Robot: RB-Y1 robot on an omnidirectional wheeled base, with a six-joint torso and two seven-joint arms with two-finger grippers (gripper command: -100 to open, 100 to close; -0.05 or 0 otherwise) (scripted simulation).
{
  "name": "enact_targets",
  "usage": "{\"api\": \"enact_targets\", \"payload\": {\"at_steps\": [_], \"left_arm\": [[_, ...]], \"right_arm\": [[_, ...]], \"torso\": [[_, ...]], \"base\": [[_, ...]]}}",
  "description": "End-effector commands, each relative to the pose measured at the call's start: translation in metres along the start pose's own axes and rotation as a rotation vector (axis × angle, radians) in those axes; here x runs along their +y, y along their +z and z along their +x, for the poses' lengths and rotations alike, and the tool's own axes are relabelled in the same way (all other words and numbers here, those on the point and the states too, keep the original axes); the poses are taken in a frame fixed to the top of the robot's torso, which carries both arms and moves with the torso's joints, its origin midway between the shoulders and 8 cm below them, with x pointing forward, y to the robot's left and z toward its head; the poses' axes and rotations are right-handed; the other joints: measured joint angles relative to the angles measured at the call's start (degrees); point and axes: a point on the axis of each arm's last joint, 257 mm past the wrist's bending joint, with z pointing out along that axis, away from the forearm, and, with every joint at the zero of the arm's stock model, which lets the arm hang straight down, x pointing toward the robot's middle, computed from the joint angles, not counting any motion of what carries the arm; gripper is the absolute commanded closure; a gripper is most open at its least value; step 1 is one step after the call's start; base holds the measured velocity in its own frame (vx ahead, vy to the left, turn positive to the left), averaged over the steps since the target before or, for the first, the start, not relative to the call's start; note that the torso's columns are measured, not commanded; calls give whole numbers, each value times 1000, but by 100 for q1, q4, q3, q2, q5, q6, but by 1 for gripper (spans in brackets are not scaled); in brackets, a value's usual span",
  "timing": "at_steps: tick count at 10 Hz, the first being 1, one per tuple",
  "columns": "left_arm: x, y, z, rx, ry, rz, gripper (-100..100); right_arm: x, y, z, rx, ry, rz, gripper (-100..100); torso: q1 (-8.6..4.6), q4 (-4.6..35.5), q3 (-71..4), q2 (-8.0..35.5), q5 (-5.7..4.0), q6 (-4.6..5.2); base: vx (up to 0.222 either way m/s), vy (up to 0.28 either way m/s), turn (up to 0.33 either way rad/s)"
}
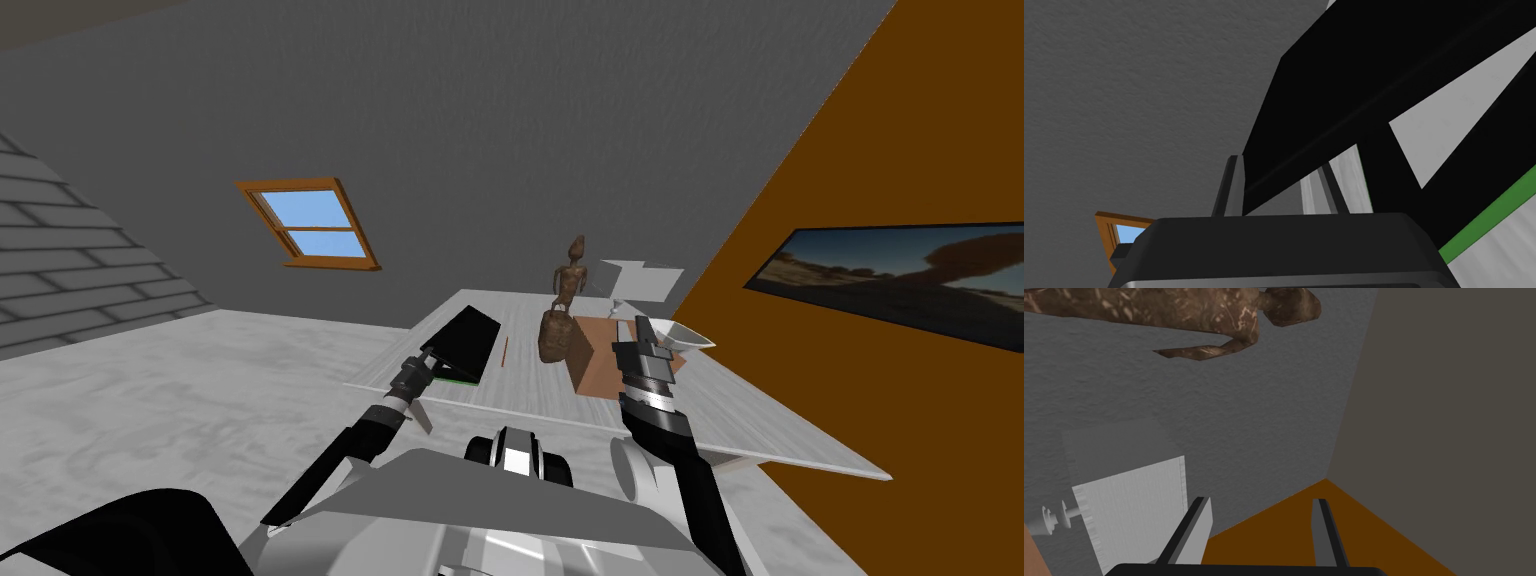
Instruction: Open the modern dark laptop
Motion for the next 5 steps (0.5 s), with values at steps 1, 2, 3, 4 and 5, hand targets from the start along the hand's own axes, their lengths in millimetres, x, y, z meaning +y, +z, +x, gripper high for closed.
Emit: {"api": "enact_targets", "payload": {"at_steps": [1, 2, 3, 4, 5], "left_arm": [[-2, -3, 3, -2, -43, -1, -100], [-2, -3, 3, -2, -43, -1, -100], [-7, -6, 5, 1, -43, -2, -100], [-12, -9, 7, 5, -44, -2, -100], [-18, -12, 10, 9, -44, -3, -100]], "right_arm": [[0, 0, 0, 0, 0, 0, 0], [0, 0, 0, 0, 0, 0, 0], [0, 0, 0, 0, 0, 0, 0], [0, 0, 0, 0, 0, 0, 0], [0, 0, 0, 0, 0, 0, 0]], "torso": [[16, -2, 2, 1, 5, 5], [18, -6, -4, -9, 7, -1], [13, -11, -10, -19, 8, 1], [16, -7, -9, -15, 5, 3], [25, -3, -4, -6, 6, 2]], "base": [[1, 52, 30], [40, -3, 57], [45, -17, 40], [50, -12, 39], [45, -1, 39]]}}
